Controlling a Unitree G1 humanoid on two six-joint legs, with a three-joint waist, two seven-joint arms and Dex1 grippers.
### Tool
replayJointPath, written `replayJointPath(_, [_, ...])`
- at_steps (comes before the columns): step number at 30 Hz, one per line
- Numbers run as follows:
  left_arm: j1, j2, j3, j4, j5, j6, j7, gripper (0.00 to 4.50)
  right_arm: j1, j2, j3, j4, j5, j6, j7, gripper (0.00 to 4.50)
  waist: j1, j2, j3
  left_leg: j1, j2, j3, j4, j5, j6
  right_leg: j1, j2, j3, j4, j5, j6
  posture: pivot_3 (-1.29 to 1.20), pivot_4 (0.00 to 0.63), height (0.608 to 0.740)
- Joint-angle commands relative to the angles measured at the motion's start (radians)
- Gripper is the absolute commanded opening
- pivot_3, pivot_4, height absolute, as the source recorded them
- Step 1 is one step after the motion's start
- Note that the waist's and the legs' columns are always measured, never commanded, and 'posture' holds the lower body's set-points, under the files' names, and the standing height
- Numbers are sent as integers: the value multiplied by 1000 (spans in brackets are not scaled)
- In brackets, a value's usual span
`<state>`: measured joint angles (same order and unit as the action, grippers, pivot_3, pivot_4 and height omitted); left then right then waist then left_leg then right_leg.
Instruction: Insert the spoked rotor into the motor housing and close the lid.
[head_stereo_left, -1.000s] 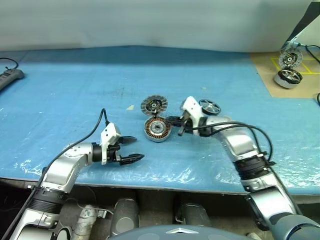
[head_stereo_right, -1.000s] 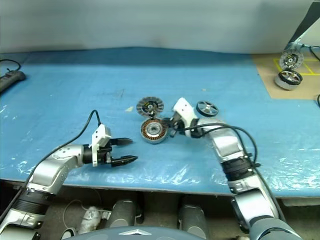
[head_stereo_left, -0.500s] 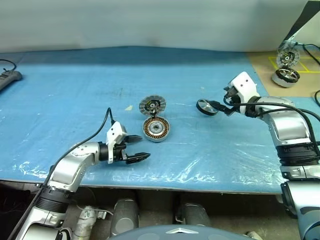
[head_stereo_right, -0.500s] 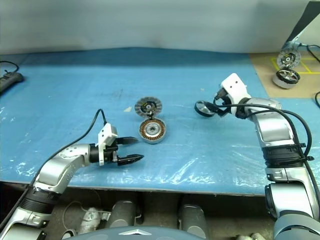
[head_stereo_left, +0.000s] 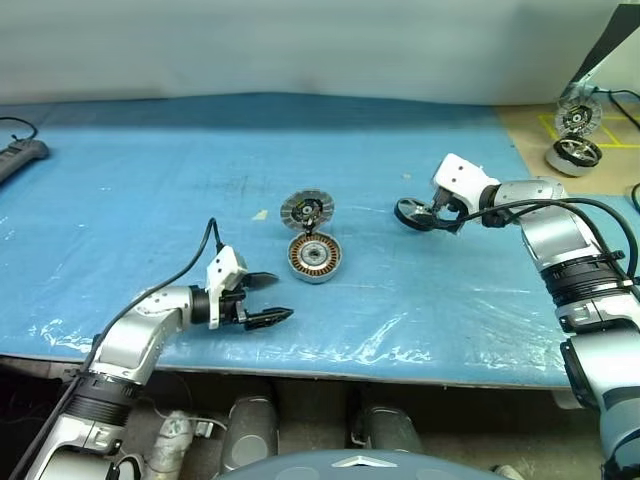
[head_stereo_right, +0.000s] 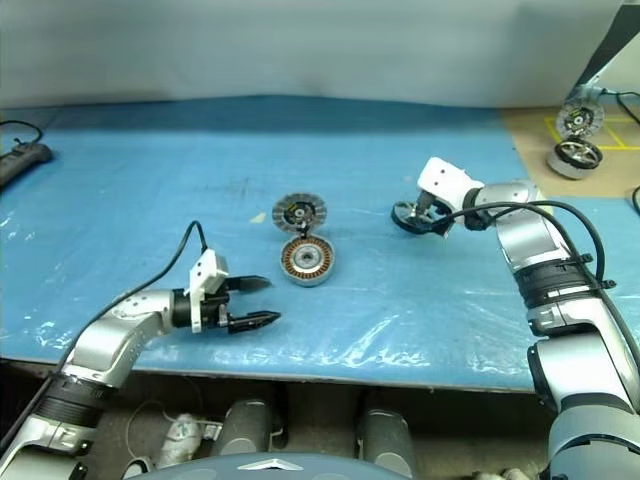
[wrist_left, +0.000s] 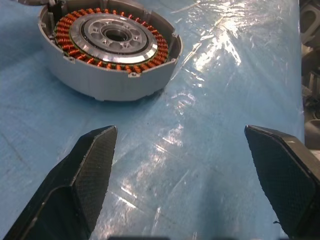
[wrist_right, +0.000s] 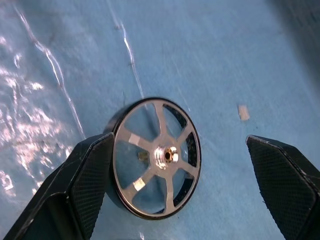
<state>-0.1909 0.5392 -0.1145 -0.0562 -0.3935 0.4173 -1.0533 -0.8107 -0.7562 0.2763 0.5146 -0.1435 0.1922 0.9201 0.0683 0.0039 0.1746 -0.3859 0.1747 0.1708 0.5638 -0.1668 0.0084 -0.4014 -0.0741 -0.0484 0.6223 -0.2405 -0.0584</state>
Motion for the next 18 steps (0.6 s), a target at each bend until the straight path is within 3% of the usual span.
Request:
replayJointPath(1, [1, -9, -9, -50, -4, 10, 19, 4392, -63, 7, 15, 93, -47, -81, 6, 4490, 0, 0, 0, 0, 0, 0, 0, 0, 0, 0, 0, 0, 0, 0, 0, 0, 150, 740])
replayJointPath(7, [-16, -10, -14, -78, -7, 47, 44, 4392, -124, 39, 41, 247, -106, -177, 3, 4490, -2, 0, 0, -1, 1, 0, 0, 0, 0, -1, 1, 0, 1, 0, 0, 0, 150, 740])
replayJointPath(13, [-29, 5, 0, -91, -17, 78, 42, 4392, -114, 63, 43, 252, -108, -211, 50, 4490, -1, 0, 0, -2, 1, 0, 2, 0, 1, -1, 0, 0, 1, 0, 0, 0, 150, 740])
replayJointPath(16, [-12, 12, 5, -63, -11, 47, 24, 4392, -91, 59, 40, 222, -108, -216, 73, 3901, -1, 0, 0, -2, 1, 0, 2, 0, 1, -1, 1, -1, 1, 0, 0, 0, 150, 740])
replayJointPath(18, [1, 14, 3, -39, -3, 19, 12, 4392, -80, 51, 36, 202, -113, -215, 74, 3246, -1, 0, 0, -2, 1, 0, 2, 0, 1, -1, 1, -1, 1, 0, 0, 0, 150, 740])
